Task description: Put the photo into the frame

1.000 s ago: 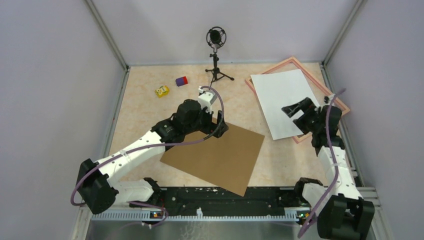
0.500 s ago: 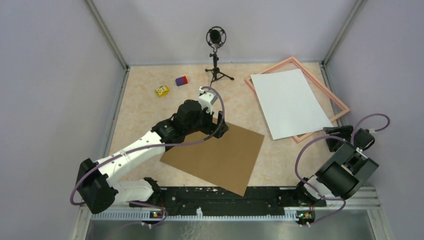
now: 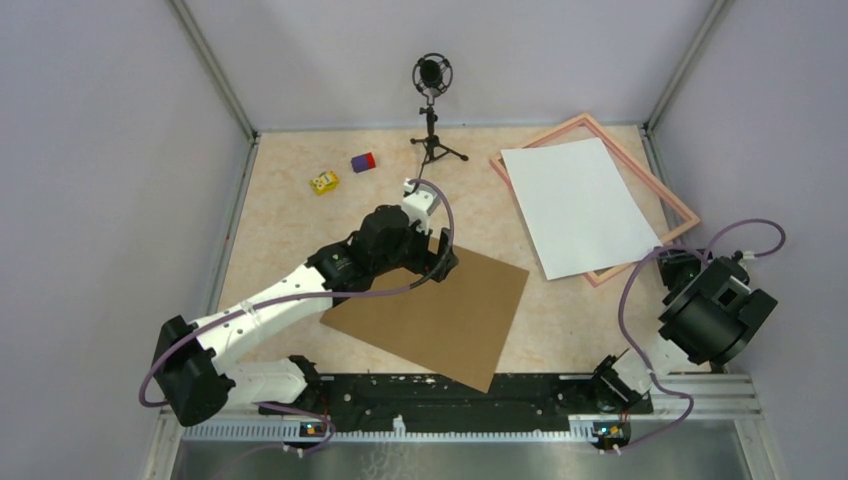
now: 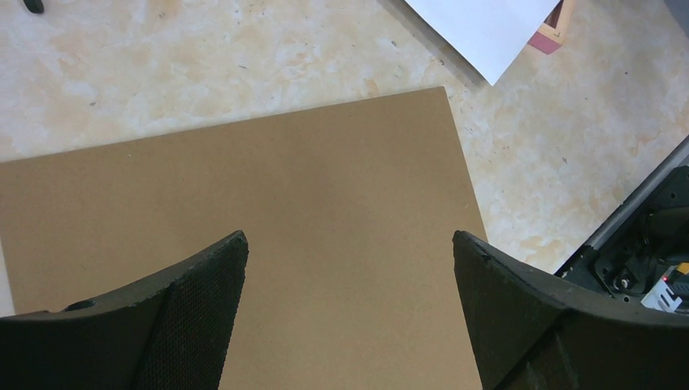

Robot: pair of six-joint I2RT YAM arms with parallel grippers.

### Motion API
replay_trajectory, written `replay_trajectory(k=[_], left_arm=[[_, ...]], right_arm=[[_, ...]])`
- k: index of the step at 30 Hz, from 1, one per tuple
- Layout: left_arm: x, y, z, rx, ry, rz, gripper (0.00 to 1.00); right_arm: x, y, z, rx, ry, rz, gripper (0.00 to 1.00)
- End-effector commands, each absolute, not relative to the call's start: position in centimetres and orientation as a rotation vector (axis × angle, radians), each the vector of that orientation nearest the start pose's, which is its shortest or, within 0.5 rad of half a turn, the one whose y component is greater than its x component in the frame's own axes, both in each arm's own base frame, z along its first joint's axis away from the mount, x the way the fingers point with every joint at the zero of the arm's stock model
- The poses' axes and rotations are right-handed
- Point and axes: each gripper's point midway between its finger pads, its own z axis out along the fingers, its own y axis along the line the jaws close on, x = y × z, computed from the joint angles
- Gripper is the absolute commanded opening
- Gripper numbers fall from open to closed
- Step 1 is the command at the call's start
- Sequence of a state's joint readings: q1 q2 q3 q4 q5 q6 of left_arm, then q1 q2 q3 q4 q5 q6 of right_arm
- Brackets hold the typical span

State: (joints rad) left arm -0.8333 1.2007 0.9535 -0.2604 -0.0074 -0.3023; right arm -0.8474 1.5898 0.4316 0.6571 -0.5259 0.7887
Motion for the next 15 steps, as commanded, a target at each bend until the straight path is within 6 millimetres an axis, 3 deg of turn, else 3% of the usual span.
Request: replay_trajectory(k=[1,7,11,15], left_arm=[[25.1,-28.6,21.1,0.555,2.039,-0.65,0.98],[25.2,-28.5,21.3,0.552,2.036,-0.639,0.99],[25.2,-28.4,21.3,0.551,2.033,-0.638,0.99],[24.9,-28.6,21.4,0.561,2.03,-0.636,0.99]], right_arm=[[32.7,-20.0,6.8,1.17,1.537,0.501,0.3],[32.9,-20.0,6.5,1.173,1.546,0.511,0.3],[31.8,-19.9,5.3,1.218,1.583,0.452,0.41],[32.1,-20.0,5.0,1.213,1.579,0.465,0.41]])
